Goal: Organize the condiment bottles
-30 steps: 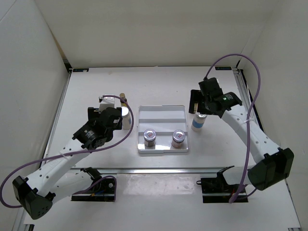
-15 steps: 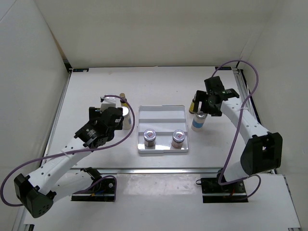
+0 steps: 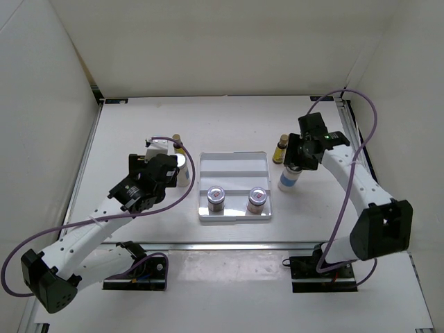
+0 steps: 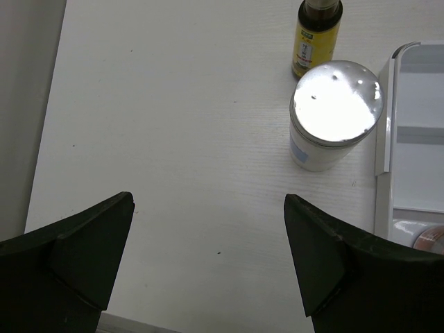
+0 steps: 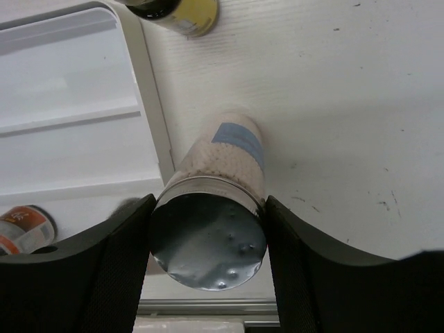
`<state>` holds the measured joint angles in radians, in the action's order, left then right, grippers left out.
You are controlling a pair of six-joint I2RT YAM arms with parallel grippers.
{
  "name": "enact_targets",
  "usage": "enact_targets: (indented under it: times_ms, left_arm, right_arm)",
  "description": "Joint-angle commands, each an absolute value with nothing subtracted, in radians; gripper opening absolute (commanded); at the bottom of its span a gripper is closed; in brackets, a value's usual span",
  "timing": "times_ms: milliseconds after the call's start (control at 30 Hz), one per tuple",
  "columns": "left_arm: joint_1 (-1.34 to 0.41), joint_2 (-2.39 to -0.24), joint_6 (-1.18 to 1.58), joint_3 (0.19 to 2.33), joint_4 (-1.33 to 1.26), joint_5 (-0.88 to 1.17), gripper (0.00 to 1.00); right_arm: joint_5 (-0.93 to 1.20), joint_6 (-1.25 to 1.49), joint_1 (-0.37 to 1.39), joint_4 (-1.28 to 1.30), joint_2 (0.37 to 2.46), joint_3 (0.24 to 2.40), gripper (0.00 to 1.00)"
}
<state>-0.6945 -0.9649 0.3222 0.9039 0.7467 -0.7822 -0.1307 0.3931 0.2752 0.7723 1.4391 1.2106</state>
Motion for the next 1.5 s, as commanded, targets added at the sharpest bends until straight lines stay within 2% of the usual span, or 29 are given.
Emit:
enact_targets:
  times_ms: [0, 67, 300, 667, 1167, 1200, 1233, 1300, 1333, 1400, 1433, 1467]
  left_arm:
    - [-0.689, -0.963, 0.319, 0.914, 0.730, -0.807, 1.00]
    - [-0.689, -0.963, 0.319, 0.914, 0.730, -0.807, 1.00]
    - [-0.689, -0.974, 0.319, 0.923, 0.730, -0.807, 1.00]
    - [-0.689, -0.965, 0.319, 0.923, 0.730, -0.807, 1.00]
    - [-0.689, -0.974, 0.319, 0.923, 0.730, -0.807, 1.00]
    - [-0.689, -0.974, 0.319, 0.923, 0.730, -0.807, 1.00]
    - [-0.689, -0.974, 0.319, 0.923, 0.730, -0.807, 1.00]
    - [-0.689, -0.983, 0.319, 0.923, 0.730, -0.798, 1.00]
    - [-0.689, -0.983, 0.319, 0.923, 0.730, -0.798, 1.00]
    - [-0.689, -0.992, 0.310, 0.923, 0.730, -0.785, 1.00]
    - [-0.689, -0.992, 0.310, 0.923, 0.730, -0.785, 1.00]
    - [-0.689, -1.005, 0.310, 0.923, 0.730, -0.775, 1.00]
  right_arm:
    - [-0.173, 0.410, 0.272, 0.817, 1.306, 1.242, 0.12]
    - [-0.173, 0.410, 0.272, 0.837, 1.269, 1.284, 0.00]
    - [-0.117, 0.410, 0.363, 0.881, 1.247, 1.373, 0.00]
    - [-0.110, 0.443, 0.549, 0.741, 1.351, 1.352, 0.00]
    - [-0.172, 0.443, 0.581, 0.680, 1.506, 1.322, 0.00]
    - [-0.172, 0.452, 0.581, 0.680, 1.519, 1.322, 0.03]
    - [-0.185, 0.453, 0.581, 0.680, 1.519, 1.322, 0.14]
    - [-0.205, 0.462, 0.581, 0.716, 1.543, 1.339, 0.27]
    - [-0.215, 0.462, 0.581, 0.729, 1.543, 1.339, 0.46]
    - [-0.215, 0.440, 0.581, 0.739, 1.543, 1.351, 0.62]
    - [-0.215, 0.440, 0.581, 0.739, 1.543, 1.351, 0.75]
    - [-0.215, 0.440, 0.581, 0.739, 1.533, 1.351, 0.81]
